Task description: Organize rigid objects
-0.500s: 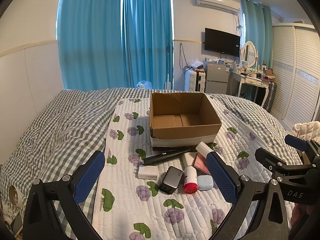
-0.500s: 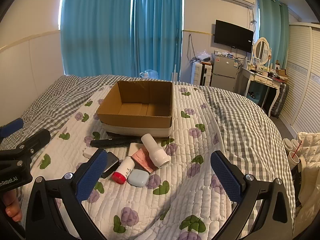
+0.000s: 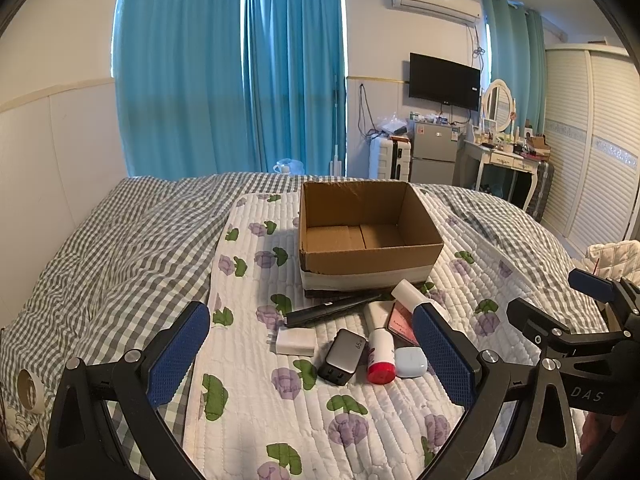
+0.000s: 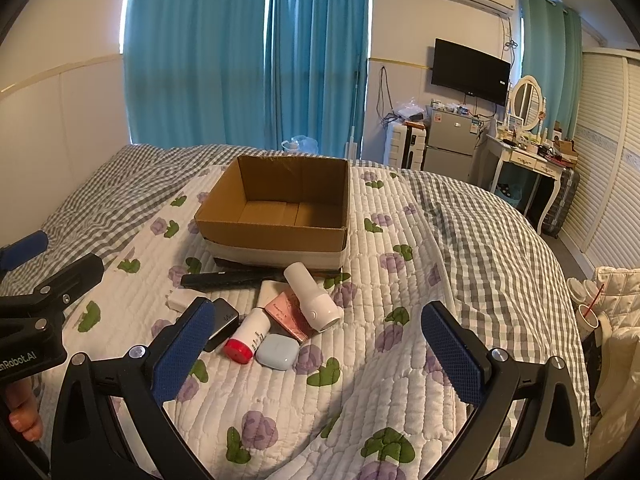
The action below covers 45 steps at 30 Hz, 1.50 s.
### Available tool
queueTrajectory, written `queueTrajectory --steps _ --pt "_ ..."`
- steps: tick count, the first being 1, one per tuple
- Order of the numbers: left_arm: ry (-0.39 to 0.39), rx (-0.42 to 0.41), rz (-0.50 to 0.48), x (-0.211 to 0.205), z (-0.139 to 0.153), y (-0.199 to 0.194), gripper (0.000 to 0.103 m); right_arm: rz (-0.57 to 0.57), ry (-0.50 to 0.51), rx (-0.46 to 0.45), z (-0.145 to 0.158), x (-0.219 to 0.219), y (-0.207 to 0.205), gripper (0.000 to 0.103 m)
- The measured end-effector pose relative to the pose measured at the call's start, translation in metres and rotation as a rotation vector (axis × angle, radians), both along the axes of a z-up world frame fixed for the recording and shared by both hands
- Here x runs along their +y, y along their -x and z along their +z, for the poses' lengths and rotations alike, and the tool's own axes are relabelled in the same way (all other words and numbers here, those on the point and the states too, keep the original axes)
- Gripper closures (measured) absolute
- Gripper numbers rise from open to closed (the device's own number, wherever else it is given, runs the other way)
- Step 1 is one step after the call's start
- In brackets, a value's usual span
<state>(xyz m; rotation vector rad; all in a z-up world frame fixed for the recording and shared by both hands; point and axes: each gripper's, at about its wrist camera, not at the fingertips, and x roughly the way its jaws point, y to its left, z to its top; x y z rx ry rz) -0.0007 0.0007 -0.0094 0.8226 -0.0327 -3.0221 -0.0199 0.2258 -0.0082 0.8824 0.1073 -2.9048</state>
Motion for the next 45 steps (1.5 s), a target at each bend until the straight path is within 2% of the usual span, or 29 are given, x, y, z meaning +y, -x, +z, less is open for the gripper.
queueTrajectory --steps 15,19,23,27,29,33,39,41,43,45 --pt "-0.003 -0.004 -0.003 0.001 0.003 -0.002 0.001 0.006 0.008 -0.005 -0.001 0.000 -0.002 0.000" --pt "-0.009 0.003 -0.009 0.005 0.011 -0.005 0.001 0.010 0.010 -0.004 0.002 0.001 -0.005 0.000" --pt "0.020 0.000 0.009 0.011 0.021 -0.003 0.001 0.020 0.003 -0.002 0.009 0.003 -0.005 0.000" --pt "0.027 -0.001 0.008 0.011 0.027 0.010 0.001 0.029 -0.014 -0.002 0.019 0.007 0.003 0.000" --pt "0.031 -0.027 0.012 0.010 0.025 0.026 0.001 0.038 -0.028 -0.012 0.021 0.009 0.013 0.000" --pt "0.076 -0.098 0.033 0.011 0.001 0.064 0.001 0.062 -0.086 -0.062 0.016 0.011 0.044 0.000" --pt "0.095 -0.280 0.020 0.016 -0.075 0.106 0.002 0.173 -0.157 -0.210 -0.025 0.006 0.103 0.000" --pt "0.098 -0.329 0.018 0.019 -0.096 0.111 0.016 0.207 -0.186 -0.270 -0.048 0.001 0.123 0.000" --pt "0.091 -0.388 0.014 0.021 -0.117 0.118 0.022 0.244 -0.197 -0.339 -0.072 -0.004 0.140 0.000" --pt "0.064 -0.426 -0.002 0.023 -0.129 0.121 0.023 0.269 -0.187 -0.398 -0.092 -0.007 0.152 0.001"
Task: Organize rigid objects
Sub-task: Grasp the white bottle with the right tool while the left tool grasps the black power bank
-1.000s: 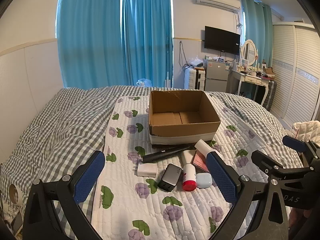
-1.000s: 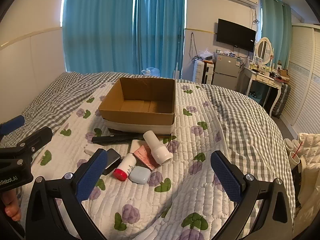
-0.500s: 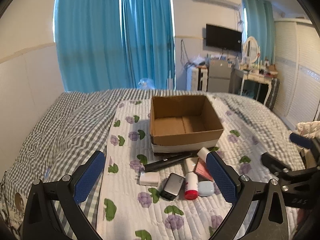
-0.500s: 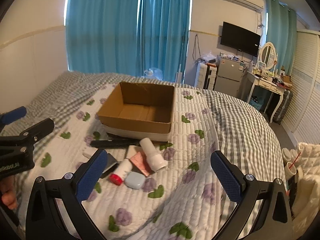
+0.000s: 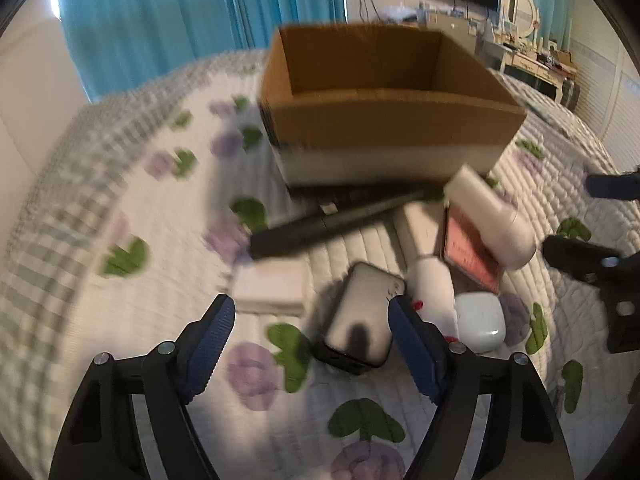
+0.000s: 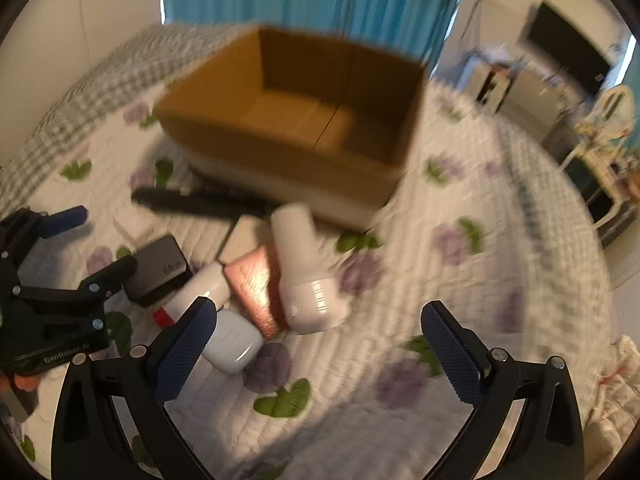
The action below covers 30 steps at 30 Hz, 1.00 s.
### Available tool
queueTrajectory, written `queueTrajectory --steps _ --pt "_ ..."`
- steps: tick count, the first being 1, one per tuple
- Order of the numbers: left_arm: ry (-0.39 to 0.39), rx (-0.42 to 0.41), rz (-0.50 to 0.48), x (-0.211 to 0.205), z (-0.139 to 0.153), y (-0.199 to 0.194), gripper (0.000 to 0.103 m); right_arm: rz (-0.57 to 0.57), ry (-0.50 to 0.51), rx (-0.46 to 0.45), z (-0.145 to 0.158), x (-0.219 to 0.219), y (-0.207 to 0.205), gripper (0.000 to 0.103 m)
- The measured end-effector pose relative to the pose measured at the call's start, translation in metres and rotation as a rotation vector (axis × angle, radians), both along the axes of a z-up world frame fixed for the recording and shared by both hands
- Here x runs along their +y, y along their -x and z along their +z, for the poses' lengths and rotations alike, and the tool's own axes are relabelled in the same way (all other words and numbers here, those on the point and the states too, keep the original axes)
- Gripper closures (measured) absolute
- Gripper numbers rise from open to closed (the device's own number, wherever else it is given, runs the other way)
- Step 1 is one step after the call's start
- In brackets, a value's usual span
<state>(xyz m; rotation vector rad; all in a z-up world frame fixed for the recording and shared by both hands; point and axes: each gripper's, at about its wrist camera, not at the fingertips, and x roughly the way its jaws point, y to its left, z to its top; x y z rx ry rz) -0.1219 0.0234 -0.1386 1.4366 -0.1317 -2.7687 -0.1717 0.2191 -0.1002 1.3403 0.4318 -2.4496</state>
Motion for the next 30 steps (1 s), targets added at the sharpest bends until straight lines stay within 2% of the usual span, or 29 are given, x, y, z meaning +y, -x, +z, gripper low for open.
queueTrajectory --steps 3,6,8,10,12,15,16,20,25,30 --pt "-0.010 -0.024 -0.026 0.004 -0.011 0.000 0.023 0.018 -0.028 -0.068 -0.026 -0.005 0.016 0.006" --pt "-0.006 -0.049 -0.058 0.012 -0.020 0.001 0.023 0.015 -0.018 -0.127 -0.044 -0.004 0.029 0.006" --pt "0.011 -0.053 -0.069 0.018 -0.023 0.004 0.034 0.012 -0.027 -0.142 -0.050 -0.004 0.034 0.010" --pt "0.007 -0.049 -0.072 0.022 -0.023 0.006 0.038 0.021 -0.032 -0.146 -0.053 -0.005 0.038 0.013" --pt "-0.013 -0.052 -0.093 0.025 -0.023 0.005 0.051 0.023 -0.029 -0.157 -0.056 -0.005 0.041 0.015" --pt "0.020 -0.040 -0.107 0.032 -0.021 -0.002 0.052 0.030 -0.020 -0.175 -0.061 -0.005 0.042 0.030" --pt "0.020 -0.041 -0.107 0.032 -0.020 -0.004 0.053 0.034 -0.003 -0.180 -0.060 -0.005 0.042 0.045" --pt "0.010 -0.041 -0.101 0.033 -0.011 -0.014 0.056 0.025 0.012 -0.158 -0.055 -0.002 0.032 0.059" --pt "-0.010 -0.018 -0.101 0.036 0.010 -0.031 0.059 0.036 0.004 -0.120 -0.038 -0.007 0.011 0.059" --pt "-0.012 0.032 -0.120 0.027 0.035 -0.026 0.060 0.049 0.015 -0.087 -0.005 -0.011 0.003 0.059"
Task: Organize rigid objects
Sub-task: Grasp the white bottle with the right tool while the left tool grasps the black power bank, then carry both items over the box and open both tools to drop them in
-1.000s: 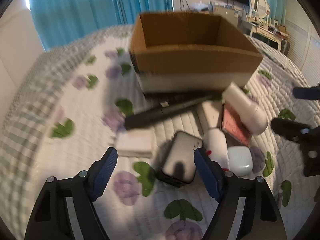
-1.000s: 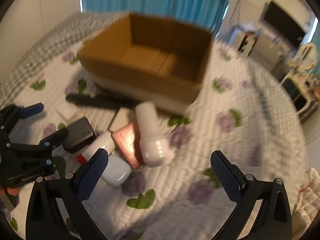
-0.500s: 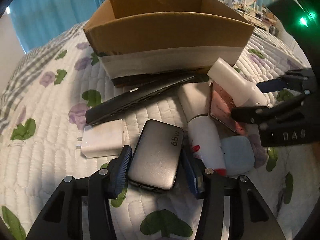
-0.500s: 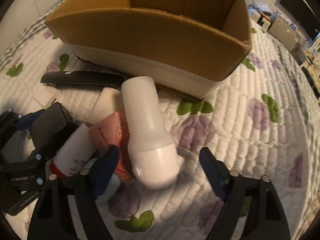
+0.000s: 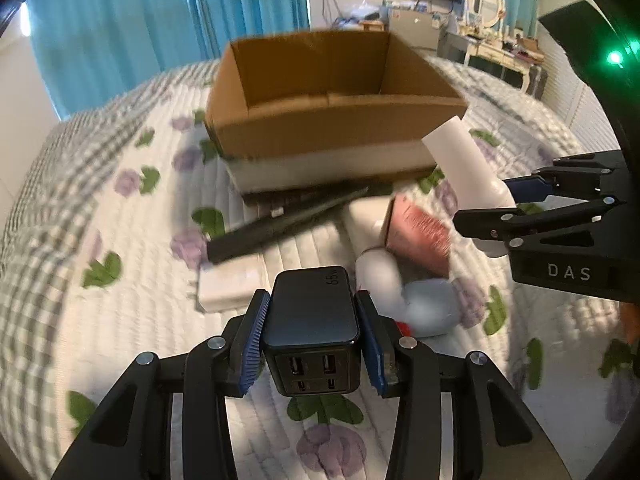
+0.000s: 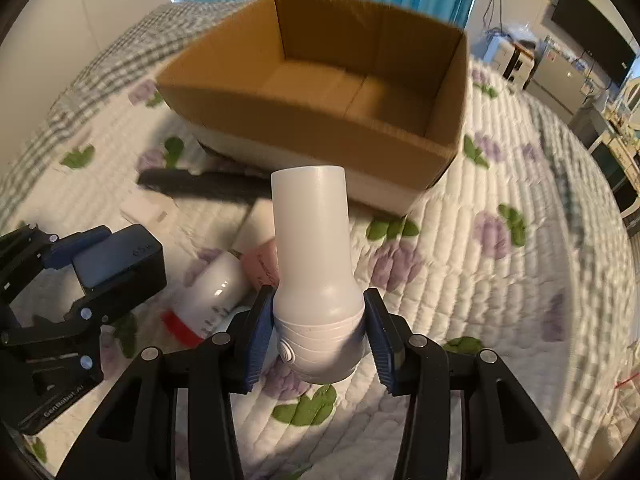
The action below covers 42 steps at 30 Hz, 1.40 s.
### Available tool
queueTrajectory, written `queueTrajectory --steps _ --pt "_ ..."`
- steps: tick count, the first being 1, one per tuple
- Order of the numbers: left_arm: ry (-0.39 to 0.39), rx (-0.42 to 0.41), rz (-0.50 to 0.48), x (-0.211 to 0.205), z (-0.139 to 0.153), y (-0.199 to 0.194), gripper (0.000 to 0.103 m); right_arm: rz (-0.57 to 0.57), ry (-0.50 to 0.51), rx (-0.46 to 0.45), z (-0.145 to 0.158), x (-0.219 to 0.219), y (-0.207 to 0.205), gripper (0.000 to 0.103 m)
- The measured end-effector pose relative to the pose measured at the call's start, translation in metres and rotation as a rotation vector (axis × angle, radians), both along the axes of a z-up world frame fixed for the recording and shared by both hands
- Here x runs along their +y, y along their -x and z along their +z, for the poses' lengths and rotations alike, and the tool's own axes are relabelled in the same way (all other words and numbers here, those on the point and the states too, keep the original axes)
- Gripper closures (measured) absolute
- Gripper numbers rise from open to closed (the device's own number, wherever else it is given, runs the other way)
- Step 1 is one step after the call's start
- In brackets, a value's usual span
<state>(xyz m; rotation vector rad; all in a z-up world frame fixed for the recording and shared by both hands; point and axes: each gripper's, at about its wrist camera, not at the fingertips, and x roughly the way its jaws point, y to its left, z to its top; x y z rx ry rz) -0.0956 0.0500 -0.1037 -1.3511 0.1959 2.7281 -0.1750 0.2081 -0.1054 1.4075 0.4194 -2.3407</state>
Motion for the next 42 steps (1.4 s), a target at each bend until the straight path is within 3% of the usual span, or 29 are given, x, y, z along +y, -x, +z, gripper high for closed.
queueTrajectory --steps 7,12,17,21,25,33,38,42 --pt "-0.057 0.118 -0.011 -0.009 0.062 0.013 0.060 0.004 0.013 0.086 0.072 -0.006 -0.002 0.059" --pt "-0.029 0.215 -0.012 -0.009 0.104 0.047 0.059 0.001 0.031 0.155 0.115 -0.012 0.012 0.059" --pt "0.015 0.282 -0.012 -0.005 0.124 0.096 0.059 -0.042 0.074 0.195 0.139 -0.011 0.051 0.059" --pt "-0.002 0.271 -0.014 -0.001 0.122 0.142 0.059 -0.071 0.092 0.195 0.140 -0.012 0.090 0.059" --pt "-0.034 0.224 0.004 0.000 0.099 0.183 0.059 -0.093 0.072 0.200 0.125 -0.017 0.124 0.059" --pt "-0.063 0.195 -0.026 0.000 0.052 0.207 0.059 -0.089 0.091 0.116 0.069 -0.016 0.162 0.059" --pt "-0.084 0.187 -0.039 -0.003 0.046 0.212 0.059 -0.086 0.089 0.085 0.052 -0.018 0.174 0.059" --pt "-0.067 0.282 -0.074 -0.003 0.063 0.199 0.058 -0.089 0.086 0.084 0.048 -0.020 0.177 0.059"
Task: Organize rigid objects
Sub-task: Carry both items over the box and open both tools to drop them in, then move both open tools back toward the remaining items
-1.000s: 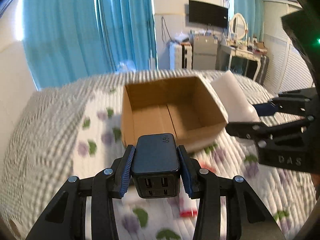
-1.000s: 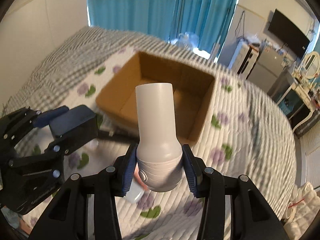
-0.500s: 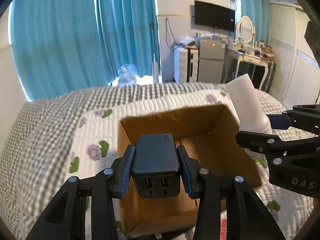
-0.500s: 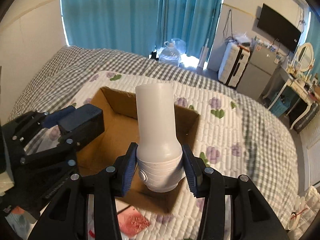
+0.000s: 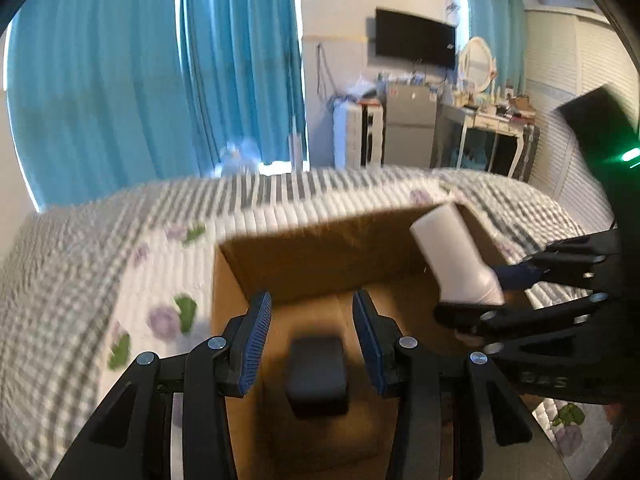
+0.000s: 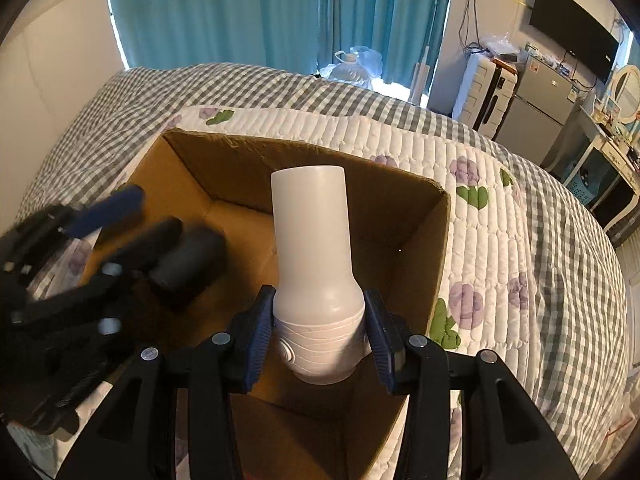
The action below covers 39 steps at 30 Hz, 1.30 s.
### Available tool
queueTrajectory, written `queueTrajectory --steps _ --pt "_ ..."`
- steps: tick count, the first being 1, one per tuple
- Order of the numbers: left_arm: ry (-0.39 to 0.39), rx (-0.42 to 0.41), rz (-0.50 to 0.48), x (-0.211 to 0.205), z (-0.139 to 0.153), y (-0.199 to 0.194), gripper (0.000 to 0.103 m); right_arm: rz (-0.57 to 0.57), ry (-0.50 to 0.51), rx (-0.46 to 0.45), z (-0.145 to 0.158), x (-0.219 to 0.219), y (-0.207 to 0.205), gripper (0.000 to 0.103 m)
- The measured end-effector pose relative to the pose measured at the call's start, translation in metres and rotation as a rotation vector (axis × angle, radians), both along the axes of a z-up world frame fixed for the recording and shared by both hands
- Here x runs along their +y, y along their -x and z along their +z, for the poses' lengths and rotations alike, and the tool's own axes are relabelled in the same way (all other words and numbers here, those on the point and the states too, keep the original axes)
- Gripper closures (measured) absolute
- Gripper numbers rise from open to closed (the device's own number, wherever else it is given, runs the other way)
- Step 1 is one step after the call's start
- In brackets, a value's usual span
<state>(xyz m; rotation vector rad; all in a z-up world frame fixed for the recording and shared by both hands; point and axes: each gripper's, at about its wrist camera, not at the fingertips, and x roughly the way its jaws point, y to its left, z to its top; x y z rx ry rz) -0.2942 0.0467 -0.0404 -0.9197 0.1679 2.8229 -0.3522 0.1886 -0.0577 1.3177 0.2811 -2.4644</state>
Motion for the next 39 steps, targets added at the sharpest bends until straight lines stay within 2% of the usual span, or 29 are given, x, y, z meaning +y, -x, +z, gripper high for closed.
queueTrajectory --steps 2,8,10,11,15,17,20,22,25,30,35,39 --pt "0.003 0.001 -0.022 0.001 0.009 -0.003 0.051 -0.003 0.008 0.000 0.001 0.001 0.000 0.059" --pt "0.030 -0.003 0.005 -0.002 0.023 -0.019 0.051 -0.010 0.020 -0.014 0.006 0.000 0.000 0.057" --pt "0.032 -0.014 0.013 -0.004 0.025 -0.030 0.048 -0.034 0.029 -0.013 0.008 0.004 -0.002 0.032" --pt "0.034 -0.022 0.024 -0.006 0.026 -0.036 0.041 -0.059 0.036 -0.003 0.012 0.007 -0.006 0.029" --pt "0.026 -0.040 0.043 -0.017 0.032 -0.068 0.030 -0.095 0.045 0.021 0.031 0.020 -0.034 0.027" --pt "0.016 -0.049 0.059 -0.022 0.034 -0.085 0.018 -0.097 0.020 0.055 0.044 0.025 -0.060 0.023" --pt "0.019 -0.058 0.080 -0.029 0.034 -0.113 0.006 -0.099 -0.012 0.105 0.058 0.032 -0.100 0.017" --pt "0.022 -0.065 0.095 -0.031 0.033 -0.128 0.005 -0.097 -0.022 0.126 0.064 0.034 -0.125 0.010" --pt "0.008 -0.096 0.101 -0.033 0.022 -0.153 0.004 -0.094 -0.031 0.161 0.067 0.035 -0.163 0.008" --pt "-0.018 -0.150 0.133 -0.030 -0.006 -0.179 0.003 -0.084 -0.025 0.139 0.037 0.031 -0.202 0.008" --pt "-0.070 -0.210 0.158 -0.036 -0.041 -0.194 0.003 -0.071 -0.029 0.078 -0.020 0.022 -0.218 0.008" --pt "-0.047 -0.226 0.180 -0.041 -0.062 -0.197 0.003 -0.066 -0.066 -0.001 -0.068 0.015 -0.217 0.008"
